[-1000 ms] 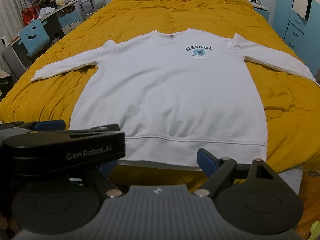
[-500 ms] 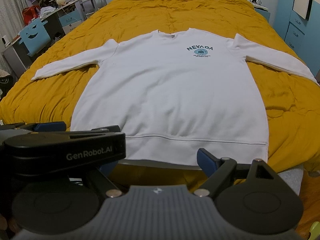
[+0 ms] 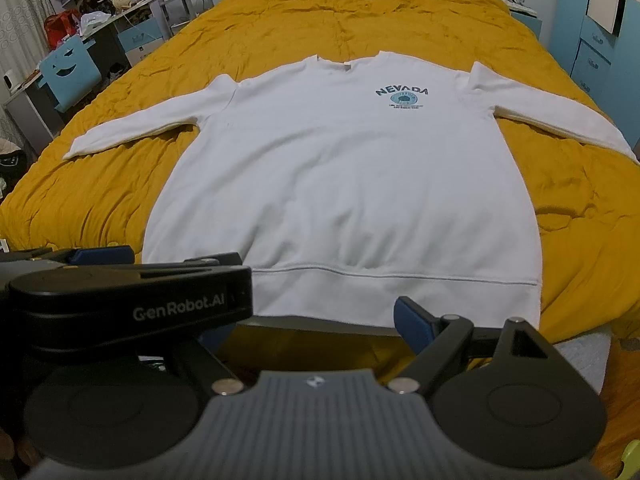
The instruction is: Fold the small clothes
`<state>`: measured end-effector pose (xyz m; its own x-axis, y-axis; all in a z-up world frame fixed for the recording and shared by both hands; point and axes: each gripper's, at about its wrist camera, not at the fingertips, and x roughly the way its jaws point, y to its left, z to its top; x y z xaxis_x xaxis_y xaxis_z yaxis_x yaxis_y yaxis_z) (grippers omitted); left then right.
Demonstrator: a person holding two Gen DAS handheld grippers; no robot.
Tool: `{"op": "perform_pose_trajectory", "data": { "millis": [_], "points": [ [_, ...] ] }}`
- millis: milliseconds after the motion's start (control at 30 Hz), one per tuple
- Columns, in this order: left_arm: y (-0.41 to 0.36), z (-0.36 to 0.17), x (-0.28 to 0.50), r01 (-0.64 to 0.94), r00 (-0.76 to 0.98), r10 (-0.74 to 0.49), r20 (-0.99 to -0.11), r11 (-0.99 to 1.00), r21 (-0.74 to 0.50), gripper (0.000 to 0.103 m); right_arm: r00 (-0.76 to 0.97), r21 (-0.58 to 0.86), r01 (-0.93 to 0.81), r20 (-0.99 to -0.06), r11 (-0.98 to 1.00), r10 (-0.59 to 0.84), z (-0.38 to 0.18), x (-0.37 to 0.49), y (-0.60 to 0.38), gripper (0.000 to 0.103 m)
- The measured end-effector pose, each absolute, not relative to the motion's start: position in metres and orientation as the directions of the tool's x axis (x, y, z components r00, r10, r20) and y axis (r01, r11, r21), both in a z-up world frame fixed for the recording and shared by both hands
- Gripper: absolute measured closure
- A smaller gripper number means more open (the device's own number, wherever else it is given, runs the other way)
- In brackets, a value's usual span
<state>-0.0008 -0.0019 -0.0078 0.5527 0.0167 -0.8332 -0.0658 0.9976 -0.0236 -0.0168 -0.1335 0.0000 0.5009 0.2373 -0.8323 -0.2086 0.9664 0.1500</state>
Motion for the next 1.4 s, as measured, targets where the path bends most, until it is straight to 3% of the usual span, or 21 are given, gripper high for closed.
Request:
{"op": "perform_pose_trajectory", "data": {
  "millis": [1000,1033,1200,1400],
  "points": [
    [0.011,-0.017,0.008,-0.07,0.543,0.002,-0.84,0.997,-0.043,0.0,0.494,0.138,-0.223,-0.838,0.965,0.233,-0.007,-0.008,-0.124,0.022],
    [0.014,-0.016,0.01,-0.076,0.545,0.004,-0.838,0.996,-0.045,0.003,0.498,0.124,-0.229,-0.837,0.965,0.226,-0.007,-0.006,-0.121,0.022],
    [0.039,-0.014,0.018,-0.088,0.573,-0.045,-0.819,0.989,-0.116,0.011,0.52,0.11,-0.267,-0.82,0.957,0.239,-0.002,0.006,-0.105,0.022],
    [0.093,-0.024,0.031,-0.169,0.573,-0.107,-0.813,0.955,-0.244,0.012,0.557,0.105,-0.288,-0.79,0.952,0.256,-0.007,0.027,-0.08,0.022]
  ]
}}
